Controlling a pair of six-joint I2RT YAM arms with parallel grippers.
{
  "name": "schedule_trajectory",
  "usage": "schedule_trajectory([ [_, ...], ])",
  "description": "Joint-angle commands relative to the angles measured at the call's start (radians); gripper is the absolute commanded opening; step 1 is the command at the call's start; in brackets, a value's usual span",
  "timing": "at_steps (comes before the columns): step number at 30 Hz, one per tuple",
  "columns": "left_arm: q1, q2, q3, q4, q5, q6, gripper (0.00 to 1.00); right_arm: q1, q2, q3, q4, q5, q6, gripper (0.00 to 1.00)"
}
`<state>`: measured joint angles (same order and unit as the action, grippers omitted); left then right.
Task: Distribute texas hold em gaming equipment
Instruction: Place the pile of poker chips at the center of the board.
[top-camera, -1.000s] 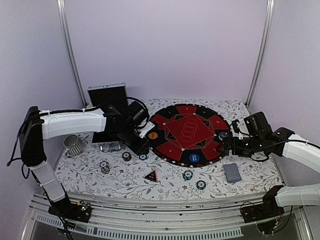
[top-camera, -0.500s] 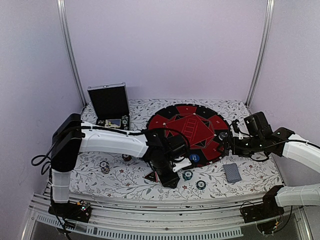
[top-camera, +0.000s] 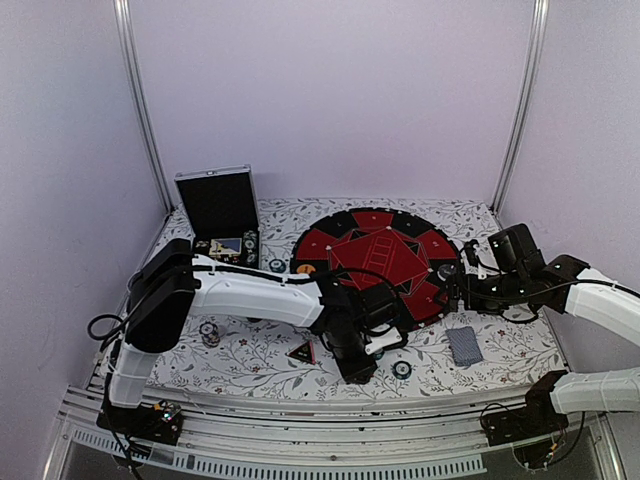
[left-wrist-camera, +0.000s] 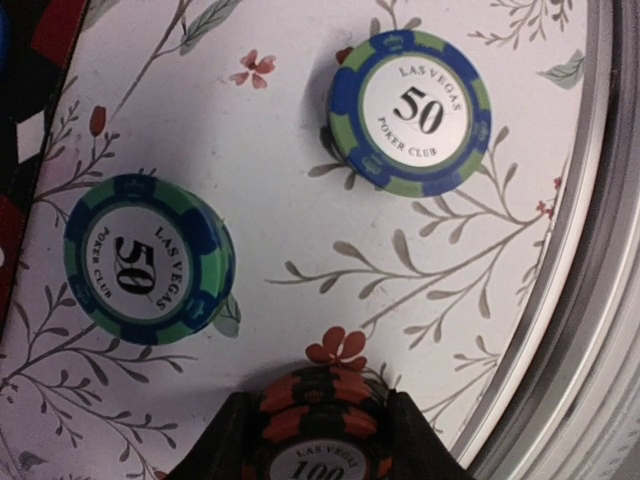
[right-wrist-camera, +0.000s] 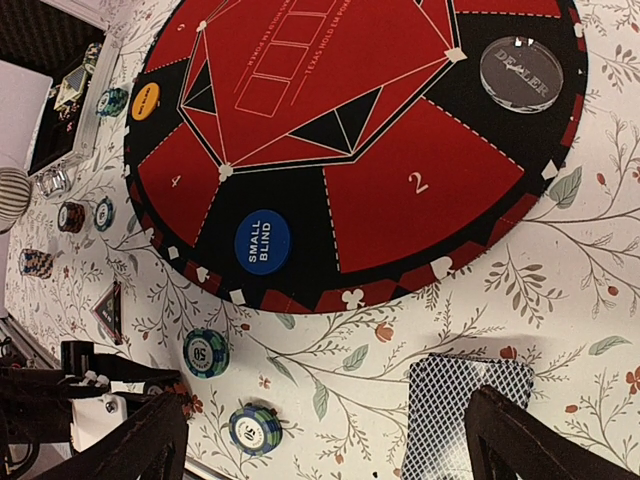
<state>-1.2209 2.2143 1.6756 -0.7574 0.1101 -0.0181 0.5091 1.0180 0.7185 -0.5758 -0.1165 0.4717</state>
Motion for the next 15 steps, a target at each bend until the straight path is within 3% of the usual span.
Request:
schedule_trajectory([
  [1, -0.011, 0.035, 0.008, -0.022, -0.023, 0.012, 0.26, -0.001, -0.007, 0.014, -0.007, -0.003, -0.001, 0.99],
  [4, -0.011, 0.034, 0.005, -0.021, -0.045, 0.01, 0.42, 0.0, -0.003, 0.015, -0.007, -0.002, -0.002, 0.99],
  [7, -0.011, 0.033, 0.011, -0.017, -0.042, 0.008, 0.52, -0.001, 0.003, 0.018, -0.007, -0.006, -0.002, 0.99],
  [10, -0.012, 0.028, 0.017, -0.012, -0.029, 0.009, 0.58, -0.001, 0.005, 0.02, -0.008, -0.008, -0.001, 0.99],
  [15, -0.012, -0.003, 0.019, -0.009, -0.03, 0.008, 0.59, -0.001, 0.004, 0.026, -0.01, -0.008, -0.003, 0.99],
])
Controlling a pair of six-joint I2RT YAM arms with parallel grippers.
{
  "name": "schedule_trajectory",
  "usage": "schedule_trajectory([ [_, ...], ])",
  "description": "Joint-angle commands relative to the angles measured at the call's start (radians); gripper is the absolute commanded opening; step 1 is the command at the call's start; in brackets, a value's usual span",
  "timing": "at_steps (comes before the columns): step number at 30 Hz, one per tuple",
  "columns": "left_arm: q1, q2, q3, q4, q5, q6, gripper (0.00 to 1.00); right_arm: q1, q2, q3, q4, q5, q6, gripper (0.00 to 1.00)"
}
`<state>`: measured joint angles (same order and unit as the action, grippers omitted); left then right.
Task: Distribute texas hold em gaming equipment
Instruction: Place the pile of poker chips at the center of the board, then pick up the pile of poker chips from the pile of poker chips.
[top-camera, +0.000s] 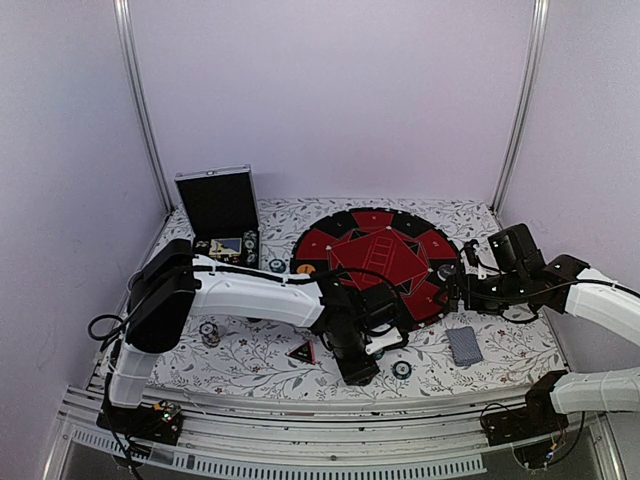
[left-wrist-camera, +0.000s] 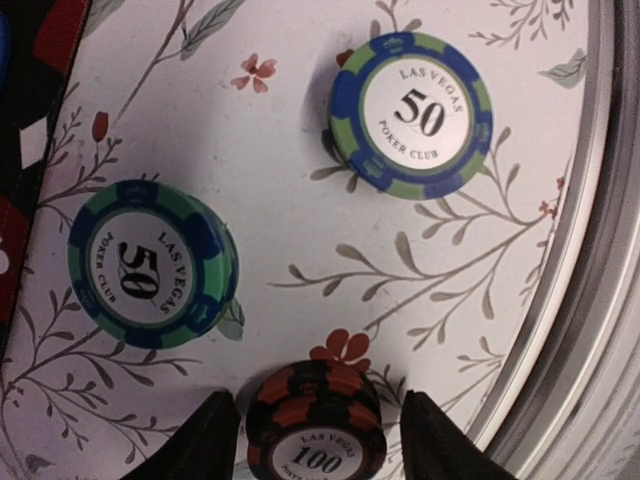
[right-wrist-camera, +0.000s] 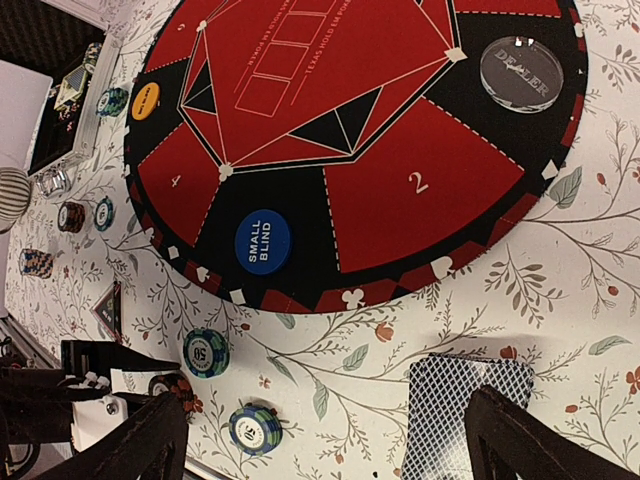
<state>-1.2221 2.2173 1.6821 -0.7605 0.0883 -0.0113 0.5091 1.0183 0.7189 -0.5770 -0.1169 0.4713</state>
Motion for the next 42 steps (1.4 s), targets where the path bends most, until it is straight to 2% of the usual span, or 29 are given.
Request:
schedule_trajectory([
  [1, -0.01, -0.016, 0.012, -0.006, -0.003, 0.001, 0.59, -0.001, 0.004, 0.026, -0.009, -0.009, -0.002, 0.99],
  [9, 0.005, -0.184, -0.003, -0.005, 0.039, 0.043, 0.65, 0.0, 0.005, 0.027, -0.012, -0.011, -0.002, 0.99],
  [13, 0.104, -0.294, -0.041, 0.002, 0.126, 0.015, 0.66, -0.001, 0.004, 0.028, -0.012, -0.013, 0.002, 0.99],
  [15, 0.174, -0.354, -0.094, 0.013, 0.112, -0.013, 0.72, -0.001, 0.001, 0.026, -0.014, -0.013, -0.001, 0.99],
  [17, 0.26, -0.407, -0.151, 0.016, 0.041, -0.043, 0.8, -0.001, -0.005, 0.022, -0.014, -0.011, 0.001, 0.99],
  [20, 0.388, -0.484, -0.252, 0.025, -0.032, -0.083, 0.97, -0.001, -0.01, 0.016, -0.014, -0.009, 0.001, 0.99],
  [21, 0.428, -0.507, -0.287, 0.036, -0.055, -0.091, 0.98, -0.001, -0.011, 0.015, -0.013, -0.009, 0.002, 0.99],
  [24, 0.527, -0.556, -0.404, 0.069, -0.101, -0.105, 0.98, -0.001, -0.01, 0.011, -0.011, -0.007, 0.001, 0.99],
  [29, 0.629, -0.561, -0.524, 0.15, -0.079, -0.118, 0.98, -0.001, -0.005, 0.011, -0.009, -0.007, -0.002, 0.99],
  [33, 0.651, -0.513, -0.566, 0.2, -0.058, -0.119, 0.98, -0.001, -0.007, 0.011, -0.01, -0.006, -0.005, 0.99],
  [42, 0.652, -0.404, -0.561, 0.217, -0.038, -0.121, 0.96, -0.001, -0.009, 0.002, -0.008, -0.003, 0.0, 0.99],
])
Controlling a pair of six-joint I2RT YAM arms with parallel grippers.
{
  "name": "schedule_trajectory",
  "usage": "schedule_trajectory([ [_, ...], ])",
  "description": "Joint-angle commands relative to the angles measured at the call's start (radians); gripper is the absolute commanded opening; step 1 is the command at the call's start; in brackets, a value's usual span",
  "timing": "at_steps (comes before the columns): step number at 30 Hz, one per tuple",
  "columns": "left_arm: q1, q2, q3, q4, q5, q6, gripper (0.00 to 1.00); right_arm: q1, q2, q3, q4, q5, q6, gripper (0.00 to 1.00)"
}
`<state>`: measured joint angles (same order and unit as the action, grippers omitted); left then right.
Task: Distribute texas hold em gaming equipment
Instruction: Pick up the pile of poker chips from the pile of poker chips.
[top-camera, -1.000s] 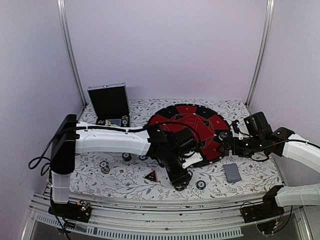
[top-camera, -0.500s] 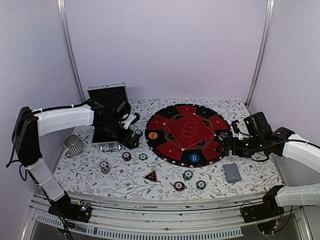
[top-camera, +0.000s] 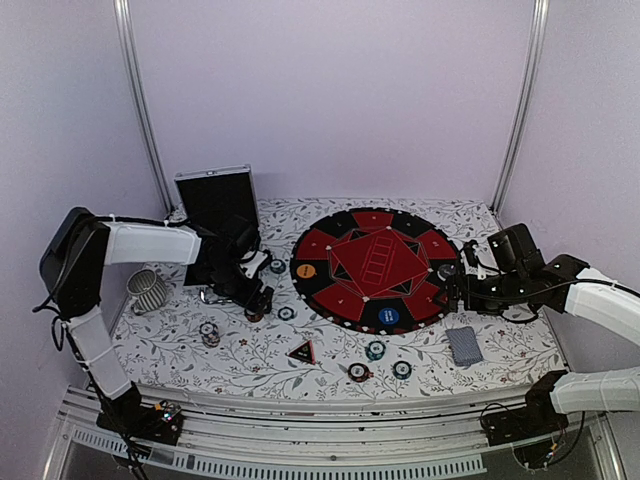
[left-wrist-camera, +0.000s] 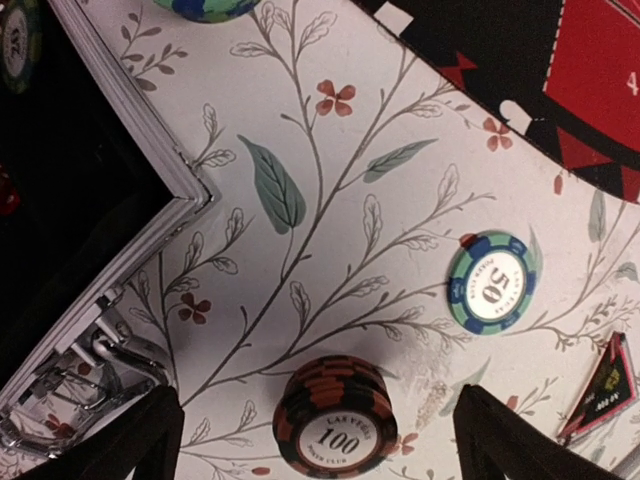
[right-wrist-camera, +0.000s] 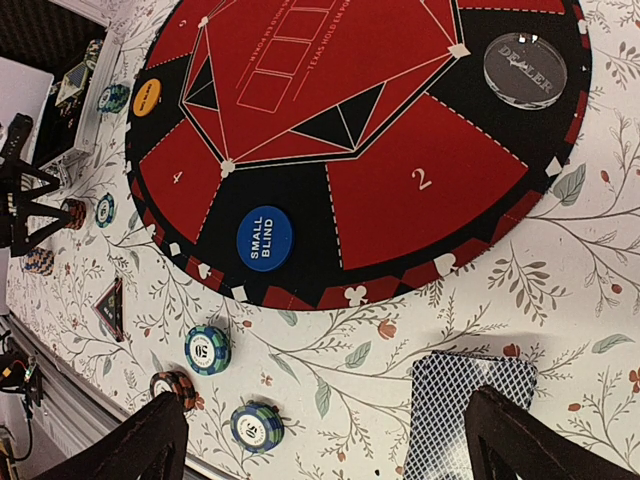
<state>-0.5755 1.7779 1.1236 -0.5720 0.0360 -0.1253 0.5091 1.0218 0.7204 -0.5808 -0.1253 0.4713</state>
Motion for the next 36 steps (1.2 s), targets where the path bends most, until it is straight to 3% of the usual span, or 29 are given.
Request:
schedule_trajectory([
  [1, 0.004, 0.044, -0.001, 0.029, 0.014, -0.009, 0.95, -0.001, -0.012, -0.001, -0.004, 0.004, 0.001, 0.99],
  [12, -0.015, 0.087, -0.011, -0.008, 0.014, -0.021, 0.75, -0.001, -0.008, -0.003, -0.001, 0.003, -0.003, 0.99],
  [31, -0.048, 0.099, -0.029, -0.073, 0.034, -0.011, 0.73, -0.001, -0.006, 0.0, -0.001, 0.0, -0.001, 0.99],
  [36, -0.058, 0.109, -0.031, -0.068, 0.016, -0.012, 0.64, -0.001, -0.009, 0.001, -0.001, -0.002, -0.001, 0.99],
])
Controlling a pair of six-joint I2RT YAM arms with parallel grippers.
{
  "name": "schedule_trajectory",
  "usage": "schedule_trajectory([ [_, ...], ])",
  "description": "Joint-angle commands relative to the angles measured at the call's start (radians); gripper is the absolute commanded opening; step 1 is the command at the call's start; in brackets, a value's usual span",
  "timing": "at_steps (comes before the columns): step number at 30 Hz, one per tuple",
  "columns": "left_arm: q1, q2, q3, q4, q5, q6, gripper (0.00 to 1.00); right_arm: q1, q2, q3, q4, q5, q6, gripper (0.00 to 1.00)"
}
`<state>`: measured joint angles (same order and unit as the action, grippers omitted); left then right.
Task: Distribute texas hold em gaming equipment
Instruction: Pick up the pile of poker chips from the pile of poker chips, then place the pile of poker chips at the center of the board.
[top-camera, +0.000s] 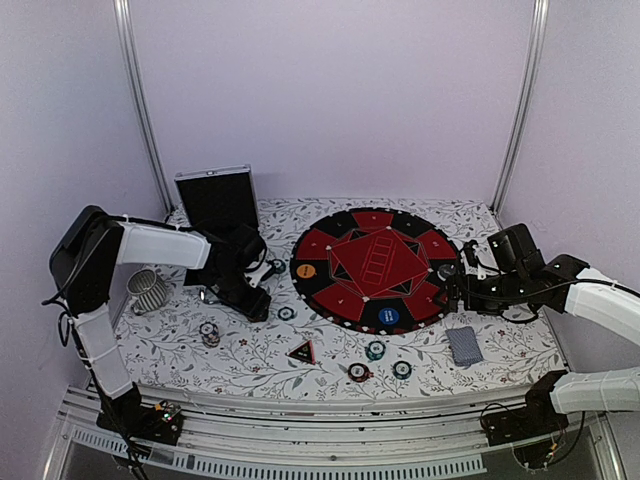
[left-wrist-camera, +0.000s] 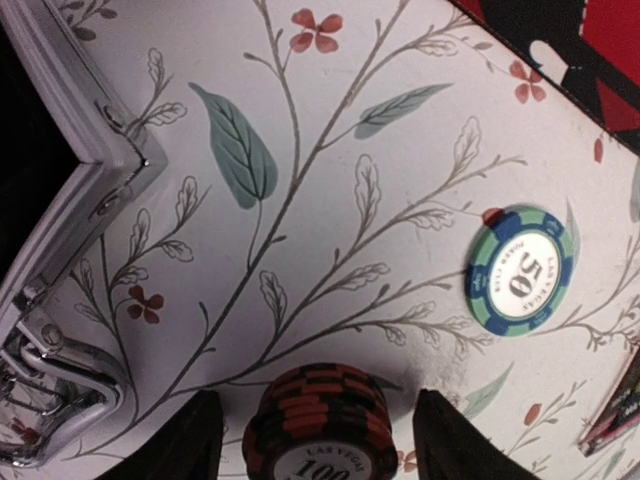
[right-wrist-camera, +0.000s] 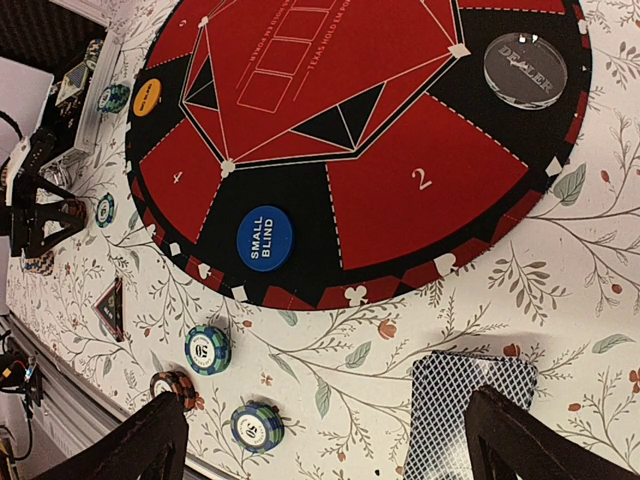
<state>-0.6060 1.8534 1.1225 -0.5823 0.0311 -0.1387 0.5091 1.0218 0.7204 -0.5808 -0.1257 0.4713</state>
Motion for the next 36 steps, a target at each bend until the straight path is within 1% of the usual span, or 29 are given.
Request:
schedule_trajectory([
  [1, -0.029, 0.036, -0.029, -0.057, 0.021, 0.001, 0.61, -0.001, -0.009, 0.001, 0.0, -0.001, -0.002, 0.99],
  [4, -0.032, 0.038, -0.032, -0.059, 0.03, 0.004, 0.53, -0.001, -0.011, 0.001, -0.002, -0.002, -0.001, 0.99],
  [8, -0.035, 0.028, -0.038, -0.062, 0.049, 0.007, 0.39, -0.001, -0.012, 0.002, -0.004, 0.0, -0.001, 0.99],
  [9, -0.036, 0.026, -0.039, -0.063, 0.054, 0.007, 0.34, -0.001, -0.012, 0.002, -0.002, 0.0, -0.002, 0.99],
  [10, -0.037, 0.024, -0.039, -0.063, 0.058, 0.011, 0.26, -0.001, -0.012, 0.001, -0.002, 0.0, -0.002, 0.99],
  [11, -0.037, 0.023, -0.037, -0.063, 0.06, 0.012, 0.17, -0.001, -0.011, 0.002, -0.002, 0.001, -0.001, 0.99],
  [12, -0.039, 0.022, -0.034, -0.063, 0.056, 0.013, 0.05, -0.001, -0.01, 0.002, -0.003, 0.001, -0.001, 0.99],
  [13, -0.04, 0.019, -0.03, -0.064, 0.048, 0.013, 0.0, -0.001, -0.009, 0.004, -0.002, 0.001, 0.0, 0.99],
  [18, -0.054, 0.001, 0.024, -0.072, 0.006, 0.018, 0.0, -0.001, -0.009, 0.004, -0.004, 0.002, -0.002, 0.99],
  [26, -0.064, 0.036, 0.196, -0.108, -0.024, 0.059, 0.0, -0.001, -0.01, 0.004, -0.003, 0.003, -0.002, 0.99],
  [30, -0.061, 0.096, 0.28, -0.11, -0.05, 0.091, 0.0, -0.001, -0.013, 0.0, -0.003, 0.006, 0.0, 0.99],
  [32, -0.056, 0.165, 0.332, -0.125, -0.052, 0.1, 0.0, -0.001, -0.014, -0.001, -0.004, 0.005, -0.001, 0.99],
  [36, -0.045, 0.253, 0.429, -0.141, -0.059, 0.117, 0.0, -0.001, -0.015, -0.001, -0.005, 0.006, -0.001, 0.99],
])
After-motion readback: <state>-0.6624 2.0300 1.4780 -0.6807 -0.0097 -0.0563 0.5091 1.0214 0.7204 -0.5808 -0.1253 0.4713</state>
